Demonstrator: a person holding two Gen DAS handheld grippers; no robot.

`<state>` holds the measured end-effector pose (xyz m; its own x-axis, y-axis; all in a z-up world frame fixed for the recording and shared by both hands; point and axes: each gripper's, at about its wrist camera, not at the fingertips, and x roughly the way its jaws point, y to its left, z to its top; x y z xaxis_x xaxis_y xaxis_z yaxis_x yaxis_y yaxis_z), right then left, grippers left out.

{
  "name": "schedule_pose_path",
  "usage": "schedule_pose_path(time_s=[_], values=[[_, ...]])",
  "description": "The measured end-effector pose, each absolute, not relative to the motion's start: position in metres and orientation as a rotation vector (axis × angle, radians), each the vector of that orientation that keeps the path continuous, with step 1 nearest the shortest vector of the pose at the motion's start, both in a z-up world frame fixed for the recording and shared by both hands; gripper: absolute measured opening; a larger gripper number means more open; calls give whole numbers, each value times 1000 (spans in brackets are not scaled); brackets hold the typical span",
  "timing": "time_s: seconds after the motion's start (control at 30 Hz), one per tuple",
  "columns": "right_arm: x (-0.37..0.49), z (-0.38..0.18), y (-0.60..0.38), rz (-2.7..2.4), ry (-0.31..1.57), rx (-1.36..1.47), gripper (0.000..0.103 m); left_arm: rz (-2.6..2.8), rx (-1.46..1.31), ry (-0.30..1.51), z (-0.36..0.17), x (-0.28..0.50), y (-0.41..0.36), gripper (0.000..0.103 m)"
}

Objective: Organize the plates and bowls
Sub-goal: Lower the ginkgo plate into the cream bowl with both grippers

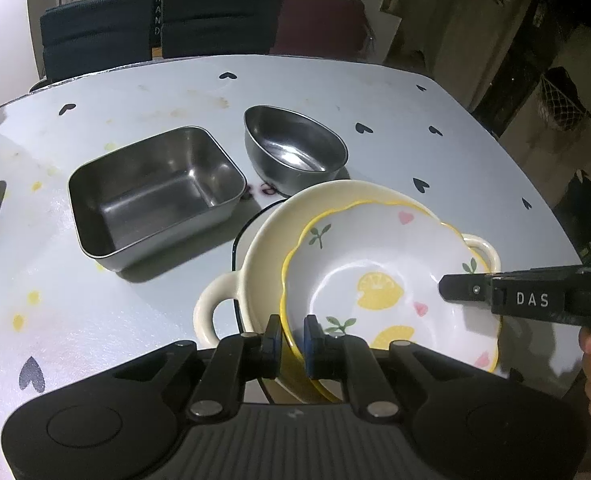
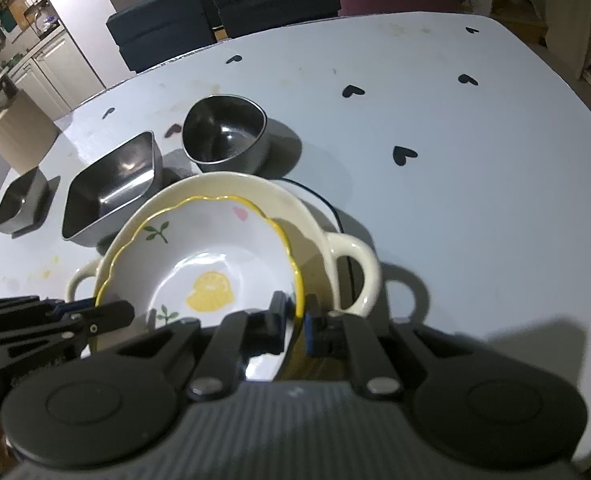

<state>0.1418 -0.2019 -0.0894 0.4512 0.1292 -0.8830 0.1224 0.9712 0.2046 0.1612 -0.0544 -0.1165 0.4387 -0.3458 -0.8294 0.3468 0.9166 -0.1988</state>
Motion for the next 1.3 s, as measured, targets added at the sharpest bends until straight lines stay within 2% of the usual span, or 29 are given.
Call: schedule_pose_path(time_s=[0.97,1.03,1.13,1.3], values=[[147,-93,-205,-17,1103,315,11,-435,-29,1030,-114,163,-49,11],[147,-91,-207,-12,1116,321,16,-436,-10,1020,-113,162,-50,11],[150,-89,-212,4,1137,371,29,-437,-8,1015,-111,162,-50,11],[149,-82,-218,10,1132,383,28,-445,-13,1018,-113,163,-49,12]])
